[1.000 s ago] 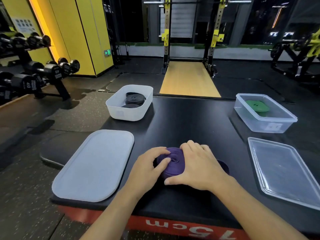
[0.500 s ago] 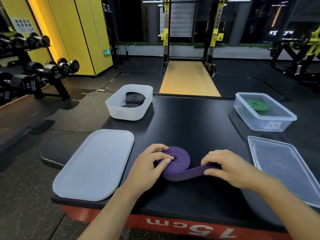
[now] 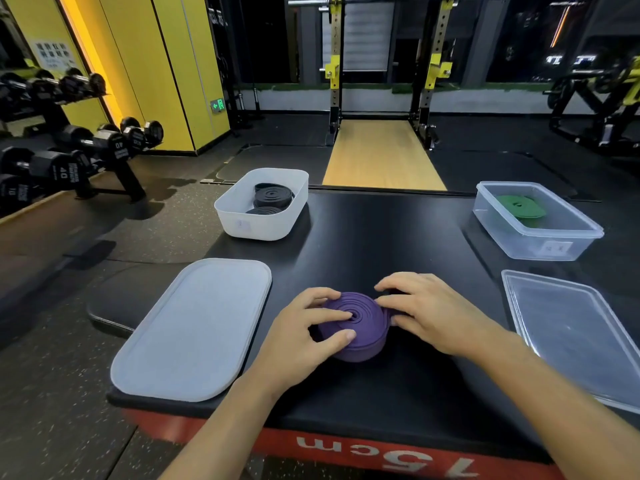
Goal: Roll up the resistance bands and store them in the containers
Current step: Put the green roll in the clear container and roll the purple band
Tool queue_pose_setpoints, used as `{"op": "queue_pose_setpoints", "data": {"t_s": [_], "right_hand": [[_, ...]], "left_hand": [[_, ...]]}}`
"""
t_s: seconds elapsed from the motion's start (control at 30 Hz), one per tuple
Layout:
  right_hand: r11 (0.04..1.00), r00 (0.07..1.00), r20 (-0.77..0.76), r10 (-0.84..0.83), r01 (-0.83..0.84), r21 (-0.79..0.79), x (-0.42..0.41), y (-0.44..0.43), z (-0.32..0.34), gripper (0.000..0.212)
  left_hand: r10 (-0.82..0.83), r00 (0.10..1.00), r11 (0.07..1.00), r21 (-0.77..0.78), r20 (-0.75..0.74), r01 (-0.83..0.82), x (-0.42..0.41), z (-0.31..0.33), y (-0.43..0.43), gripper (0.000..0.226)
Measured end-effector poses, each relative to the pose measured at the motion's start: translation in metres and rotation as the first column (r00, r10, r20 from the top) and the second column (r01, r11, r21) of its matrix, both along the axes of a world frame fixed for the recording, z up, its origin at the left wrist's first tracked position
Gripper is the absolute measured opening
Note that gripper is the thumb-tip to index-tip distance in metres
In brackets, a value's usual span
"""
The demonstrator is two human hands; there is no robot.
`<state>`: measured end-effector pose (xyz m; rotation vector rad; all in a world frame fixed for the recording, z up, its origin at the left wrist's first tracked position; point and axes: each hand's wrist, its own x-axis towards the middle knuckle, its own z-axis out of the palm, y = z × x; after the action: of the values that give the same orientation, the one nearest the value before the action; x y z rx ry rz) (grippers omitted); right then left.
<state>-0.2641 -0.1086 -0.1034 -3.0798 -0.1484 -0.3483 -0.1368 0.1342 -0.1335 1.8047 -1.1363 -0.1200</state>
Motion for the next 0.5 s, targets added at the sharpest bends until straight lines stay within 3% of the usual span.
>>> {"op": "queue_pose_setpoints", "data": {"t_s": [0.13,0.2,0.27,0.4,0.5], "right_hand": [[0.994,0.989,-0.148,-0.013,0.029,0.108,0.0,0.007,0.016,0.048],[0.948,0.972,-0.231,-0.044,0.113,0.297,0.002,0.013,0.021,0.086],[0.927,0.954,-0.297,-0.042,0.149,0.346,0.007,0.018,0.023,0.109],[0.996,0.945,-0.321,-0.067,0.08,0.029,0.006,0.034,0.019,0.095],[0.981,0.939,-0.309,-0.149,0.102,-0.162,-0.002,0.049,0.01,0.089]], "left_hand": [[-0.024,1.0,1.0,-0.004,-0.009,0.024,0.0,0.0,0.001,0.031],[-0.04,0.999,0.999,0.001,-0.032,0.04,-0.001,0.002,0.002,0.036],[-0.049,0.998,0.999,0.013,-0.045,0.05,-0.002,0.006,0.002,0.04],[-0.03,0.999,0.999,0.028,-0.014,0.03,-0.004,0.007,0.001,0.03],[-0.049,0.999,0.998,0.044,-0.019,0.05,-0.004,0.006,0.0,0.024]]}}
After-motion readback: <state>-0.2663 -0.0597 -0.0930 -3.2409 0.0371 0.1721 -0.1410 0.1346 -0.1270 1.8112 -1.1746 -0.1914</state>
